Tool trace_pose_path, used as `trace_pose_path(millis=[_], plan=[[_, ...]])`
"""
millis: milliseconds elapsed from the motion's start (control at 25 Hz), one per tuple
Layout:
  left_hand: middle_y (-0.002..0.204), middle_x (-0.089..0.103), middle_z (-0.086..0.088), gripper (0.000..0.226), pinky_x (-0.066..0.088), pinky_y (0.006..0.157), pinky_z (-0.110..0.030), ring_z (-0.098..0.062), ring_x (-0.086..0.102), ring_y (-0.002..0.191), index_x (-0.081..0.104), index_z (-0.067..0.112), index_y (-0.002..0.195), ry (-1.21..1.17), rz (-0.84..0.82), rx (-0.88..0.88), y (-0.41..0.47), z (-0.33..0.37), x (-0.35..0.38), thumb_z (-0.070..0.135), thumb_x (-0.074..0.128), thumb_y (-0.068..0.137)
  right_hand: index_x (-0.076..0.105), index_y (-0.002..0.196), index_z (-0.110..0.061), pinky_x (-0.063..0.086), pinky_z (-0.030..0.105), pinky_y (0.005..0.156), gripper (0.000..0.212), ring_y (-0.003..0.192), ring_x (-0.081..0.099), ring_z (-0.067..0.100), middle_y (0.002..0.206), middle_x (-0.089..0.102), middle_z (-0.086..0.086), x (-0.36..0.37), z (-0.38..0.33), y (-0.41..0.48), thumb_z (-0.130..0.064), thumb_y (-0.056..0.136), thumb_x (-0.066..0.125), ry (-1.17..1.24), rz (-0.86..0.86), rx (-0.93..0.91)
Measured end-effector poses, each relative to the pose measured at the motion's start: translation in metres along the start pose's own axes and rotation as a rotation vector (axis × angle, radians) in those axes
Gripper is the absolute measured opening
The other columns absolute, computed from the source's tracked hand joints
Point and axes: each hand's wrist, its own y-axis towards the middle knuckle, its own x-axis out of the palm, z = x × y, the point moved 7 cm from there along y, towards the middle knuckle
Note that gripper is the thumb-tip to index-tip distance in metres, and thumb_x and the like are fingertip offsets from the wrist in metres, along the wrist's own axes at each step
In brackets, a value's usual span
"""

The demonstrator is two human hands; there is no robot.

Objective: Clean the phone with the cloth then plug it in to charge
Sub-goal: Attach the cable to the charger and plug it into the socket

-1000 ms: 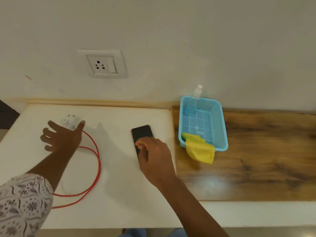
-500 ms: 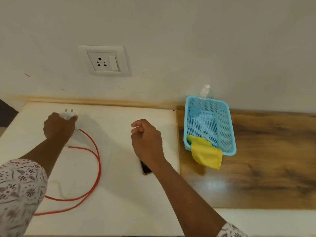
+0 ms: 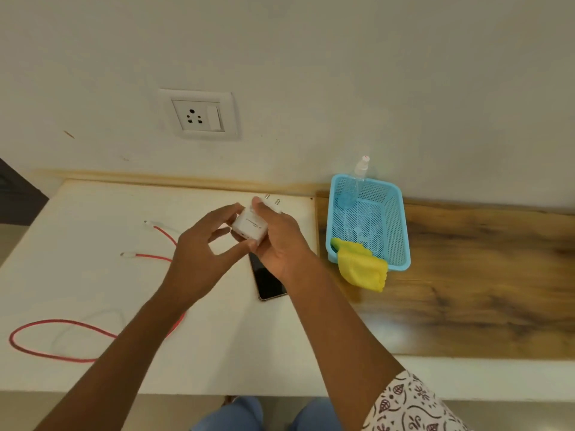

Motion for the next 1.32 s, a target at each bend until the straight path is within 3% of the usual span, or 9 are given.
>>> trace_pose_path(millis=[80,240,400,480,600,760,880,1080,1320], plan=[[0.114,0.058,0.022,0.043,0.043,0.076,-0.011,0.004,0.058,0.096,0.059,0.031,0.119,0.113,0.044,-0.107,-0.003,-0.033,-0.025,0.037,0.070,0.078,0.056,0.096,-0.012,0.057,0.039,0.075,0.010,0.091,0.066,0.032,0.099,0.068,0.015,-0.008,-0.009,-0.003,-0.017,0.089,0.061,0.060,0.003,0.004],[0.115,0.066,-0.016,0.039,0.045,0.094,-0.041,-0.034,0.059,0.107,0.058,0.010,0.117,0.412,0.301,-0.530,-0.003,-0.126,-0.093,0.035,0.062,0.087,0.055,0.095,-0.013,0.056,0.041,0.078,0.010,0.091,0.067,0.033,0.099,0.067,0.016,-0.008,-0.021,-0.001,-0.017,0.089,0.061,0.127,-0.018,-0.007],[0.107,0.061,-0.020,0.043,0.052,0.076,-0.042,-0.037,0.062,0.081,0.052,0.010,0.116,0.374,0.095,-0.782,0.000,-0.178,-0.095,0.044,0.053,0.091,0.056,0.096,-0.012,0.056,0.042,0.080,0.011,0.090,0.067,0.032,0.099,0.067,0.016,-0.009,-0.022,0.002,-0.016,0.088,0.062,0.109,-0.040,-0.001],[0.087,0.066,-0.019,0.038,0.046,0.074,-0.039,-0.036,0.062,0.074,0.055,0.005,0.101,0.503,0.088,-0.746,0.008,-0.182,-0.094,0.041,0.057,0.089,0.056,0.096,-0.012,0.055,0.042,0.082,0.011,0.090,0.067,0.033,0.102,0.067,0.016,-0.011,-0.020,0.003,-0.016,0.088,0.062,0.102,-0.039,0.007],[0.093,0.068,-0.021,0.016,0.046,0.078,-0.042,-0.039,0.060,0.090,0.059,0.005,0.091,0.537,0.215,-0.733,0.013,-0.178,-0.100,0.015,0.067,0.082,0.054,0.099,-0.013,0.054,0.043,0.083,0.013,0.093,0.066,0.033,0.103,0.067,0.016,-0.016,-0.019,0.002,-0.016,0.088,0.062,0.105,-0.035,0.010],[0.107,0.063,-0.025,0.046,0.050,0.072,-0.036,-0.032,0.058,0.087,0.047,0.010,0.112,0.040,0.461,-0.623,0.010,-0.166,-0.108,-0.010,0.065,0.075,0.054,0.099,-0.013,0.053,0.043,0.085,0.013,0.094,0.066,0.033,0.103,0.067,0.016,-0.018,-0.021,-0.001,-0.016,0.089,0.061,0.108,-0.026,0.001],[0.109,0.062,-0.025,0.037,0.056,0.076,-0.032,-0.027,0.062,0.080,0.050,-0.002,0.117,-0.432,0.504,-0.528,0.013,-0.132,-0.109,-0.009,0.060,0.082,0.054,0.099,-0.013,0.054,0.043,0.084,0.012,0.095,0.065,0.034,0.103,0.066,0.017,-0.014,-0.021,-0.004,-0.016,0.089,0.061,0.119,-0.032,0.005],[0.085,0.070,-0.002,0.015,0.052,0.067,-0.021,-0.007,0.062,0.065,0.069,0.014,0.101,-0.396,0.357,-0.329,0.019,-0.039,-0.091,0.013,0.062,0.088,0.054,0.096,-0.010,0.051,0.045,0.088,0.008,0.103,0.061,0.038,0.099,0.062,0.018,0.003,-0.023,-0.005,-0.014,0.090,0.057,0.208,-0.047,0.013],[0.086,0.071,0.001,0.020,0.054,0.070,-0.025,-0.016,0.066,0.076,0.070,0.022,0.097,-0.337,0.213,-0.291,0.006,0.022,-0.039,0.012,0.070,0.079,0.053,0.098,-0.008,0.052,0.047,0.086,0.013,0.118,0.055,0.038,0.101,0.060,0.017,0.018,-0.038,-0.006,-0.012,0.088,0.061,0.333,-0.071,-0.060]])
